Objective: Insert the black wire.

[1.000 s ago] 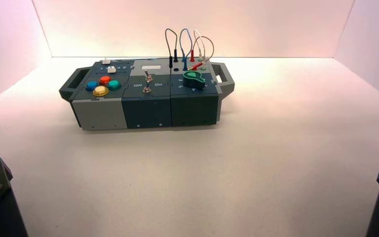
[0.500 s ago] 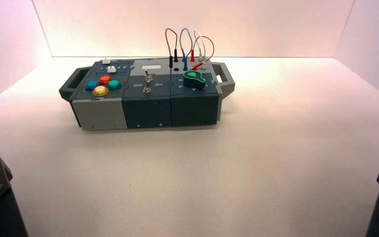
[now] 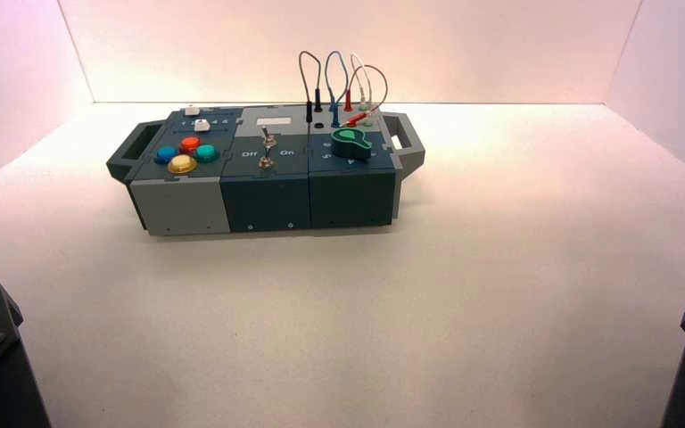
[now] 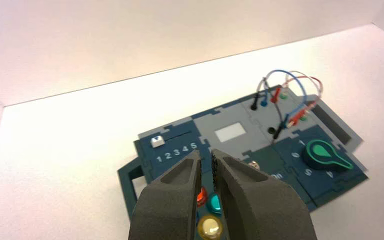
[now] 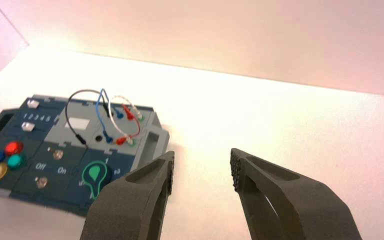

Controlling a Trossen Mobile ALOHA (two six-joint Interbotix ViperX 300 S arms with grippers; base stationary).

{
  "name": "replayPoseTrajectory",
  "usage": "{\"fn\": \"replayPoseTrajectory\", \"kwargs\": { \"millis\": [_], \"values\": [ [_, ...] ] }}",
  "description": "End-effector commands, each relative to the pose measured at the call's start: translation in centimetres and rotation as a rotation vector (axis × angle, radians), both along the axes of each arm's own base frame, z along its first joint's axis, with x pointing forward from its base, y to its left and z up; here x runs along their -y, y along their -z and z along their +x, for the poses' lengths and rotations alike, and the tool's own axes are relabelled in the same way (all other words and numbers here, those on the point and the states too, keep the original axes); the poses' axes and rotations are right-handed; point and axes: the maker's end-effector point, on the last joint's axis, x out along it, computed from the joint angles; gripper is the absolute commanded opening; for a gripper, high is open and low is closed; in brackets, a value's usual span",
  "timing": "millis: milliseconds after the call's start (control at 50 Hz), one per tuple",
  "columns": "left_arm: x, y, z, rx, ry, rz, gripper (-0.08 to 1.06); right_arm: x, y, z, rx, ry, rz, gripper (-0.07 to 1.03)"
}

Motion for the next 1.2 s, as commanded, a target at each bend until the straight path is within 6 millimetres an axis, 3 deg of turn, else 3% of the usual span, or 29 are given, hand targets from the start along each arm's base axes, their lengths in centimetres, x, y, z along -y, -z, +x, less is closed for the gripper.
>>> {"fn": "replayPoseTrajectory", "kwargs": {
  "millis": [20, 320, 960, 1200],
  "values": [
    [0.7, -1.3, 0.4, 0.017, 0.031, 0.01, 0.14, -0.5, -2.4, 0.2, 0.024, -0.019, 0.007, 0.6],
    [0.9, -0.7, -0.2, -0.042, 0.053, 0.025, 0.14, -2.0, -3.4, -0.6, -0.059, -0.093, -0.027, 0.61],
    [2.7, 1.3, -1.3, -0.141, 0.189, 0.126, 0.15, -9.1, -1.7, 1.7, -0.205, -0.323, -0.146, 0.61],
    [3.0, 1.3, -1.7, -0.164, 0.215, 0.135, 0.15, -10.3, -0.8, 2.0, -0.241, -0.365, -0.18, 0.61]
  ]
}}
